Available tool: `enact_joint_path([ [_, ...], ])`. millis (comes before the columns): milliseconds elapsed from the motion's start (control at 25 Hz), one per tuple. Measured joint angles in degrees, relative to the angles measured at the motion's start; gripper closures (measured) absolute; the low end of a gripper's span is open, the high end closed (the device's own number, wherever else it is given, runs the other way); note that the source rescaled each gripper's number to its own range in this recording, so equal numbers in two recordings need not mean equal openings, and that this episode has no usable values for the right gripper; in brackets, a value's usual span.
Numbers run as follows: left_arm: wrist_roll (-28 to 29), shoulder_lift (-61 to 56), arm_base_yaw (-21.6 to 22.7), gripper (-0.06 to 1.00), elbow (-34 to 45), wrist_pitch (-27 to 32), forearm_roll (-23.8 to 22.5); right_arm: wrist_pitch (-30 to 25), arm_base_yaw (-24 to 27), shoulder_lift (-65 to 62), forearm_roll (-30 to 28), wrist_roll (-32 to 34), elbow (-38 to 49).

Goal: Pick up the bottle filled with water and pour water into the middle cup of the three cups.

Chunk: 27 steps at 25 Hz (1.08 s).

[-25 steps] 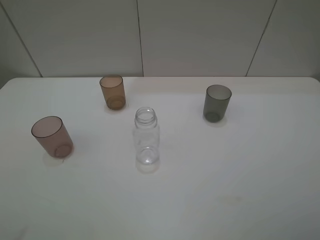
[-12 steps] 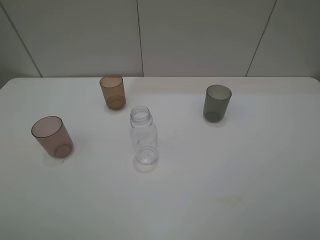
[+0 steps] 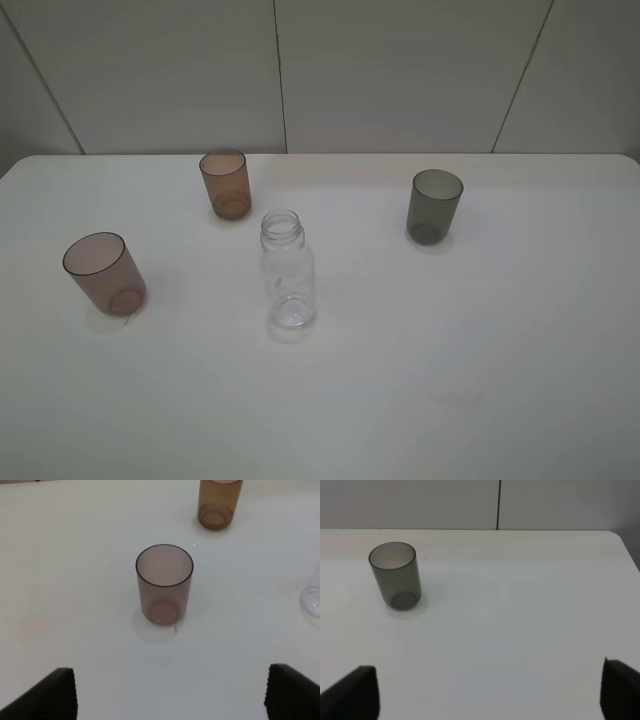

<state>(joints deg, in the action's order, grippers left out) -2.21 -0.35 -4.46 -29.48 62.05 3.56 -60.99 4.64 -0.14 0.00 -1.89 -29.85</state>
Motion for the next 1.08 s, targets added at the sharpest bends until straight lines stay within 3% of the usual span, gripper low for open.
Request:
enact_joint_path([
  [1080,0.7,0.0,0.2,0.10,0.6,-1.0,0.1,0.0,0.0,0.0,0.0,0.0,0.0],
])
